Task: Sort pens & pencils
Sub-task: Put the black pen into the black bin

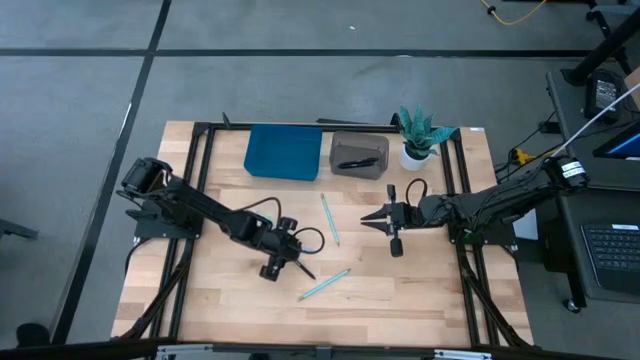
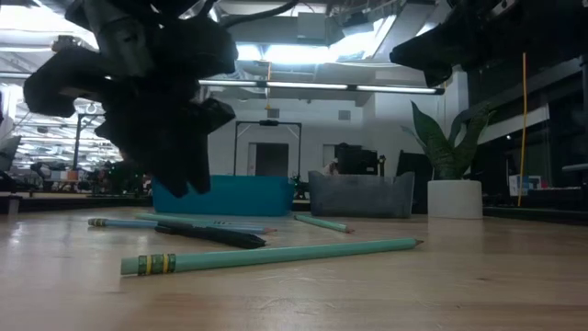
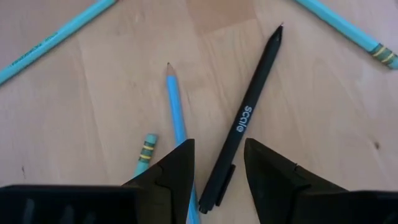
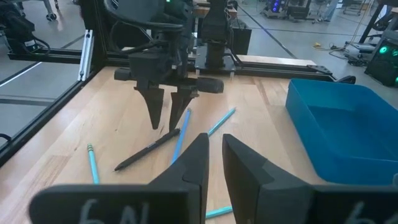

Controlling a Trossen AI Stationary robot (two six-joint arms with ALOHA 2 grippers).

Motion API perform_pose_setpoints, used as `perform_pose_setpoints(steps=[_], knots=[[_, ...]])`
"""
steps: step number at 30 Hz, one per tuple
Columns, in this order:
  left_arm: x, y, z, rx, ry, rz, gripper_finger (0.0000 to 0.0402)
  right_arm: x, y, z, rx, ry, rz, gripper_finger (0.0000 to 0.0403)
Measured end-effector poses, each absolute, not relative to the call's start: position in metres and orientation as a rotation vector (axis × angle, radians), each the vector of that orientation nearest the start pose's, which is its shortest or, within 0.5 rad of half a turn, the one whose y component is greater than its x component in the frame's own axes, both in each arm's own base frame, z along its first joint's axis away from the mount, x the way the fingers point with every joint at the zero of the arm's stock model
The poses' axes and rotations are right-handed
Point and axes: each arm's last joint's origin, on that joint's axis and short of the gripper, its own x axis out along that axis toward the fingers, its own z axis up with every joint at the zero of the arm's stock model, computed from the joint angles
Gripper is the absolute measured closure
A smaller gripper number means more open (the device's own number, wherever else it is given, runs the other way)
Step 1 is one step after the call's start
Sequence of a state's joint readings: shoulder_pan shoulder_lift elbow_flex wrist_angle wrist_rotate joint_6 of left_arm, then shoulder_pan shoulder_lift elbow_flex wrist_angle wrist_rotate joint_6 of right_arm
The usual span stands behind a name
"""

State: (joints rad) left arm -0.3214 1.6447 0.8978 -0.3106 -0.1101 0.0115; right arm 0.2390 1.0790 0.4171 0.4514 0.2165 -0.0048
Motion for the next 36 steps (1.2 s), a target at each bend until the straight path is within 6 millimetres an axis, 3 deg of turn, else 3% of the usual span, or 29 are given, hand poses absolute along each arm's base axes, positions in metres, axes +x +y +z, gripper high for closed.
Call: perform_pose_setpoints(steps=[15, 26, 36], knots=[[0.288, -0.101, 0.159, 0.339, 1.046, -0.269, 0.0268, 0.214, 0.046, 0.212, -0.053, 0.213, 0.022, 0.0354], [0.294, -0.098, 0.136, 0.373, 1.114, -0.273, 0.0268, 0.214, 0.046, 0.212, -0.054, 0.213, 0.022, 0.0354], [0.297, -0.095, 0.133, 0.384, 1.106, -0.302, 0.0268, 0.214, 0.046, 0.211, -0.056, 0.220, 0.022, 0.0354]])
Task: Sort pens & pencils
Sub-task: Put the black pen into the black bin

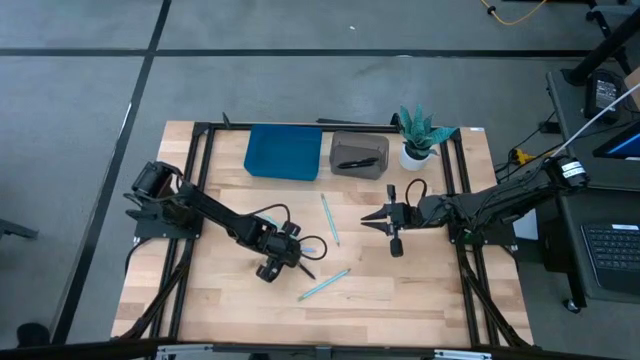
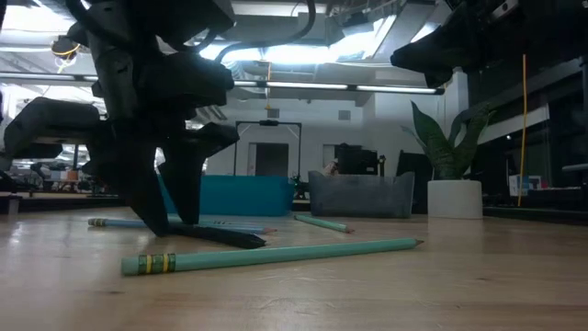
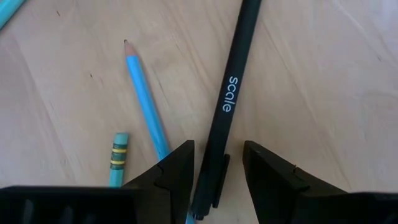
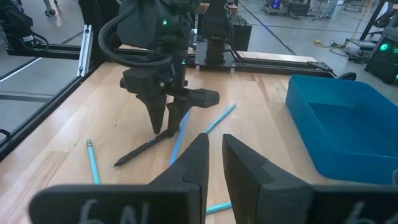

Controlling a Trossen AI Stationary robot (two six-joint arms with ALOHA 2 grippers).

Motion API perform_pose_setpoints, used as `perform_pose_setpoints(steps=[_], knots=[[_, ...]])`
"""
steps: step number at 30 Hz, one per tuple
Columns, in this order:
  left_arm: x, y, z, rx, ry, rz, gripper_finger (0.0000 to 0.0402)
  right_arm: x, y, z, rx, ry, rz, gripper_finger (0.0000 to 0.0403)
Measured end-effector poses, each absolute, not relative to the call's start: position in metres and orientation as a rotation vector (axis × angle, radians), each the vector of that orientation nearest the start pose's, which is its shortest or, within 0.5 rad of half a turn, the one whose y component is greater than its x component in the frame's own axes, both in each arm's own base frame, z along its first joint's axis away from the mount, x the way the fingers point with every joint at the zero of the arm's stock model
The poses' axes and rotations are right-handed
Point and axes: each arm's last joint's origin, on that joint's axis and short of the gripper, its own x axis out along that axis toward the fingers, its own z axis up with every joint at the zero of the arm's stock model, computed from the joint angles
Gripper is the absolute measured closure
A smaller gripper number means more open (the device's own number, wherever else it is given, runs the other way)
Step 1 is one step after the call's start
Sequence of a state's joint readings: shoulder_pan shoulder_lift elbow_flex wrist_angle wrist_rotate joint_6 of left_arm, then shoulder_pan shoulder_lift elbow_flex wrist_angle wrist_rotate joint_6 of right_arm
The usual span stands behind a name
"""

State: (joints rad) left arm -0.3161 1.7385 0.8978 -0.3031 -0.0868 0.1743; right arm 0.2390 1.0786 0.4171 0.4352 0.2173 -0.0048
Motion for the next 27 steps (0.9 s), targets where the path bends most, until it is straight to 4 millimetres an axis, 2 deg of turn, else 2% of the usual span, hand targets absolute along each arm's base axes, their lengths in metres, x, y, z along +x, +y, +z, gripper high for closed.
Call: perform_pose_setpoints(steps=[17, 21, 25, 27], knots=[[0.306, -0.085, 0.117, 0.303, 1.139, -0.383, 0.0282, 0.214, 0.046, 0.211, -0.058, 0.229, 0.022, 0.0354], [0.306, -0.085, 0.117, 0.299, 1.148, -0.390, 0.0313, 0.214, 0.046, 0.210, -0.058, 0.231, 0.022, 0.0354], [0.305, -0.085, 0.117, 0.309, 1.150, -0.377, 0.0371, 0.214, 0.046, 0.210, -0.058, 0.232, 0.022, 0.0354], [0.305, -0.085, 0.116, 0.307, 1.153, -0.375, 0.0383, 0.214, 0.046, 0.210, -0.058, 0.232, 0.022, 0.0354]])
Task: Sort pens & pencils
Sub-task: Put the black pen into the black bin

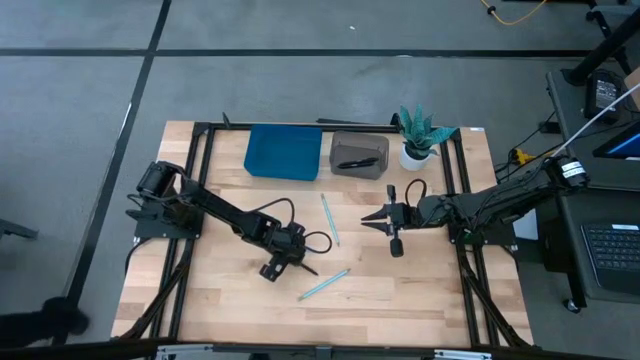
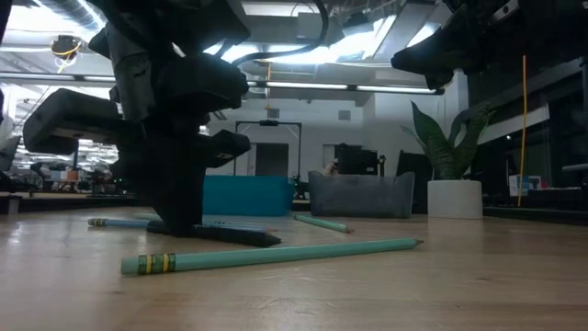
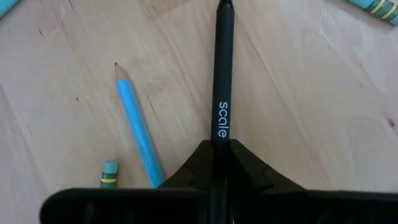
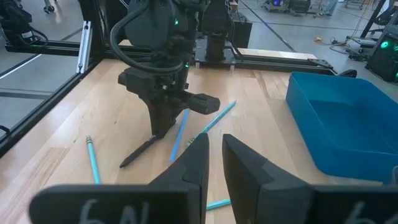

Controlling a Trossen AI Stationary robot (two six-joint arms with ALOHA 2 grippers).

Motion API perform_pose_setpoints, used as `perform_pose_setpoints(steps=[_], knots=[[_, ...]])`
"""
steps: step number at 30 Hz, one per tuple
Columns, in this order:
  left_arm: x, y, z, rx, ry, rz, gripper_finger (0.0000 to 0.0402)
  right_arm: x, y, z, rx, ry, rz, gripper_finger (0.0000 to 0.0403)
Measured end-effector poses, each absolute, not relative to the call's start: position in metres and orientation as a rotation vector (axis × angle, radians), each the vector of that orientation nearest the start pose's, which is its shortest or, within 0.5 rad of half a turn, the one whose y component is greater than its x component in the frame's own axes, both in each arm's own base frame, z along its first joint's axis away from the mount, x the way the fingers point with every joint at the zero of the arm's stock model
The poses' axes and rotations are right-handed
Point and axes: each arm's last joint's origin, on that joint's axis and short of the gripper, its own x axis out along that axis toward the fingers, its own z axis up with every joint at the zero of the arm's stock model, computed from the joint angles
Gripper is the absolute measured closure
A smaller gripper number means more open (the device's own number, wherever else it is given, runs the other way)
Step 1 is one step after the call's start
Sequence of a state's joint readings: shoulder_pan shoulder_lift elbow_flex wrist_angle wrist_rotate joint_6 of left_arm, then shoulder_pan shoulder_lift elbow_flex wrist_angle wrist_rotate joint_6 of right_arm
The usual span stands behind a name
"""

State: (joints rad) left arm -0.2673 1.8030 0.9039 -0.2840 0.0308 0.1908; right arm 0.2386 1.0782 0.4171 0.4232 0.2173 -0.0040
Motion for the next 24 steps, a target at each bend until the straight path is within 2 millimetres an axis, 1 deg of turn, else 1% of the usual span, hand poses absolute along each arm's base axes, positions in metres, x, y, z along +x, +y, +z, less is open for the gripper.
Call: perform_pose_setpoints(steps=[9, 12, 17, 21, 24], knots=[[0.305, -0.084, 0.116, 0.312, 1.153, -0.366, 0.0383, 0.214, 0.046, 0.210, -0.031, 0.233, 0.019, 0.0354], [0.304, -0.084, 0.120, 0.314, 1.141, -0.362, 0.0383, 0.214, 0.046, 0.210, -0.031, 0.233, 0.025, 0.0354], [0.294, -0.079, 0.139, 0.355, 1.137, -0.319, 0.0383, 0.214, 0.046, 0.210, -0.033, 0.239, 0.026, 0.0354], [0.289, -0.076, 0.160, 0.390, 1.083, -0.245, 0.0383, 0.213, 0.046, 0.208, -0.035, 0.255, 0.026, 0.0354], [0.288, -0.075, 0.169, 0.388, 1.049, -0.230, 0.0383, 0.213, 0.046, 0.207, -0.038, 0.265, 0.026, 0.0354]])
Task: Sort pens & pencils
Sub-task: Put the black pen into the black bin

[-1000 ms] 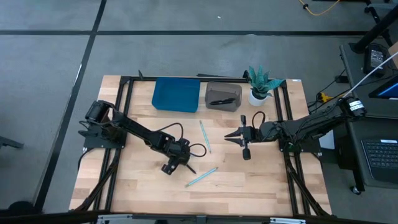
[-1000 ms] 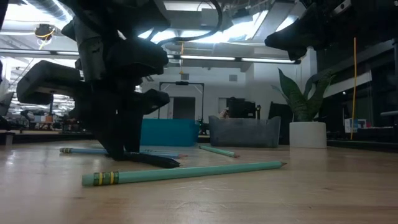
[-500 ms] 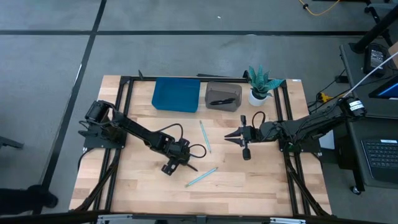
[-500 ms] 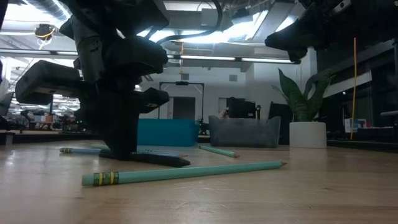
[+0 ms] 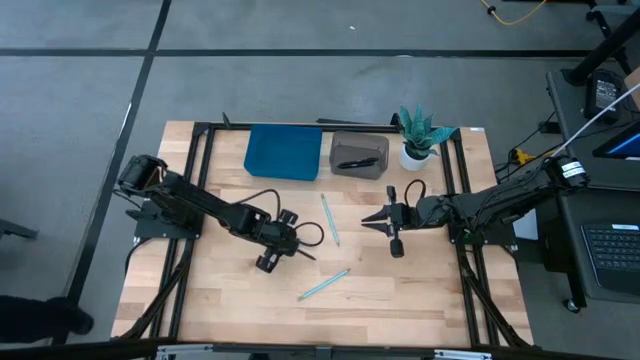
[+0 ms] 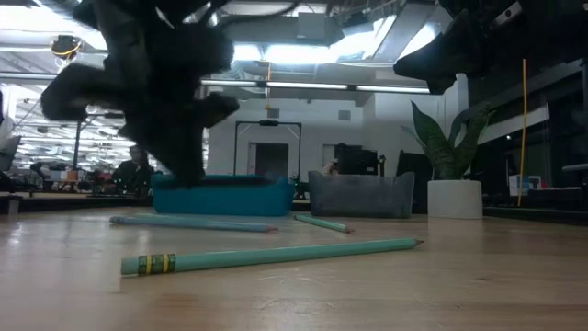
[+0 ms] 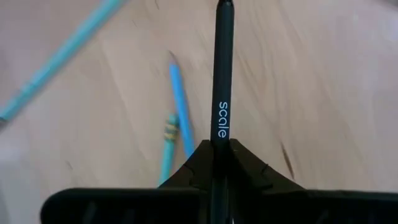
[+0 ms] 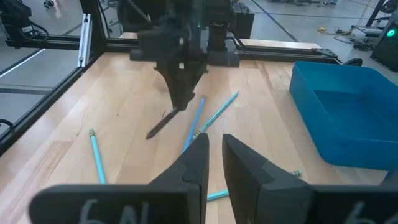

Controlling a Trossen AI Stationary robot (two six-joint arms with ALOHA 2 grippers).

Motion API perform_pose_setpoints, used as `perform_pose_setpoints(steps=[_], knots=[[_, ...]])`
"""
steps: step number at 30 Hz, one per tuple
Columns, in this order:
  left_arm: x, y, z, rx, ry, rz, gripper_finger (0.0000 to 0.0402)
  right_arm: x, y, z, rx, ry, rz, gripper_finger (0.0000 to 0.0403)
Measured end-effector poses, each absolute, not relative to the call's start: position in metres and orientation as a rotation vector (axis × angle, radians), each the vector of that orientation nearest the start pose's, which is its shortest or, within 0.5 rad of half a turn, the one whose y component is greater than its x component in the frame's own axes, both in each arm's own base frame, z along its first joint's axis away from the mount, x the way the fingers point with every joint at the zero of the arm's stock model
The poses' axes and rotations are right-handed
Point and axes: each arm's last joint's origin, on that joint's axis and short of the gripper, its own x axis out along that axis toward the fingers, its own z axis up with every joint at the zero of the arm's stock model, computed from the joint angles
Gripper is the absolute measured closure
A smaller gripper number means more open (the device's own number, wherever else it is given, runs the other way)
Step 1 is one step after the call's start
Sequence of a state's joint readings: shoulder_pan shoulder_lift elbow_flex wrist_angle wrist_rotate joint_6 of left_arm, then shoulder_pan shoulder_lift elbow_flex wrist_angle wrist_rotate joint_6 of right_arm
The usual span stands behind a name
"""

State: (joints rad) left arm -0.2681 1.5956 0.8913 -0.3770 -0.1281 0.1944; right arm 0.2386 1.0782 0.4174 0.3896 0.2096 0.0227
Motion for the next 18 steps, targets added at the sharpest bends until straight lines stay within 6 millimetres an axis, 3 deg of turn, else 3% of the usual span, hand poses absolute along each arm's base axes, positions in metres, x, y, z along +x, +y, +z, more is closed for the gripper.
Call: perform_pose_setpoints(steps=[10, 18], knots=[[0.289, -0.067, 0.200, 0.406, 0.881, -0.194, 0.0383, 0.213, 0.046, 0.207, -0.042, 0.273, 0.026, 0.0354], [0.290, -0.048, 0.230, 0.441, 0.708, -0.143, 0.0383, 0.213, 0.046, 0.205, -0.046, 0.288, 0.026, 0.0354]])
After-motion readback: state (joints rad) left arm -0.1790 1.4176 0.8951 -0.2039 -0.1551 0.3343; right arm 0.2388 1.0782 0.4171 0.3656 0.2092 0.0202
